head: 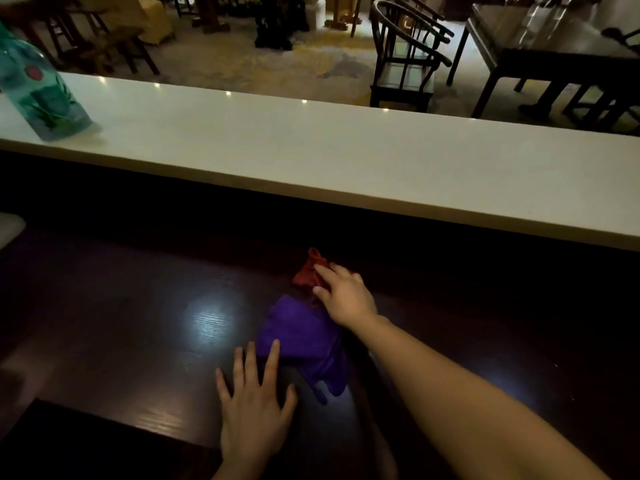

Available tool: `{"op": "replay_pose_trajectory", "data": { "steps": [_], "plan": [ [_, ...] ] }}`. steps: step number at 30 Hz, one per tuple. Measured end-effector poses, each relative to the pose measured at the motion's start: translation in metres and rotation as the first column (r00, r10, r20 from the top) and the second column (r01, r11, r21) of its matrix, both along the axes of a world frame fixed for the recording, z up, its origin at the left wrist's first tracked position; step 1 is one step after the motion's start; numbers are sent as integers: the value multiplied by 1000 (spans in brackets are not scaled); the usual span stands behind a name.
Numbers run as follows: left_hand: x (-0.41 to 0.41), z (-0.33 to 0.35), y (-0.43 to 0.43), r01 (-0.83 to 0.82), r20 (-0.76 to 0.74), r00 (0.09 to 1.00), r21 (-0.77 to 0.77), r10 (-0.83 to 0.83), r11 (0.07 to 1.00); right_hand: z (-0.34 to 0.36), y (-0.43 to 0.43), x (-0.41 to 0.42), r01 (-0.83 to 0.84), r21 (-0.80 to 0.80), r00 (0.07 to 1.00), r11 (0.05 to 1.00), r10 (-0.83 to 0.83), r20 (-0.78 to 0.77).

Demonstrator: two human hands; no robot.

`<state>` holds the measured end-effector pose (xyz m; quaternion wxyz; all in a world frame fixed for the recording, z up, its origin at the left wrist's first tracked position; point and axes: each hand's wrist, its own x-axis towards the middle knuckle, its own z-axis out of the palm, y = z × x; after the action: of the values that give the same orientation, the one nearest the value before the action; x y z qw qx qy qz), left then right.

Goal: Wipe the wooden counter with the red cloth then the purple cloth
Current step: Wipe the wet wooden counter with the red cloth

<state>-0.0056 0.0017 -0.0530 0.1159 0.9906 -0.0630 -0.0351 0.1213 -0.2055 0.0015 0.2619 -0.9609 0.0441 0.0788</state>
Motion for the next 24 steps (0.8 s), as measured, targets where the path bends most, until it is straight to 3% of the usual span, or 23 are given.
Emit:
{"op": "replay_pose_trajectory", "data": {
  "steps": [4, 10, 16, 24],
  "plan": [
    [1, -4, 2, 4, 28, 1000, 8, -4, 1000, -10, 0, 21, -63, -162, 994, 985, 48, -94],
    [0, -6, 2, 3, 46, 999, -2, -3, 1000, -4, -10, 26, -38, -117, 998, 992, 33, -49],
    [0, -6, 1, -17, 64, 998, 8, 16, 1000, 1, -73, -20, 34, -201, 999, 979, -38, -14],
    [-5, -1, -3, 13, 54, 998, 47, -16, 999, 12, -121, -95, 201, -28, 977, 979, -199, 73]
  ]
}}
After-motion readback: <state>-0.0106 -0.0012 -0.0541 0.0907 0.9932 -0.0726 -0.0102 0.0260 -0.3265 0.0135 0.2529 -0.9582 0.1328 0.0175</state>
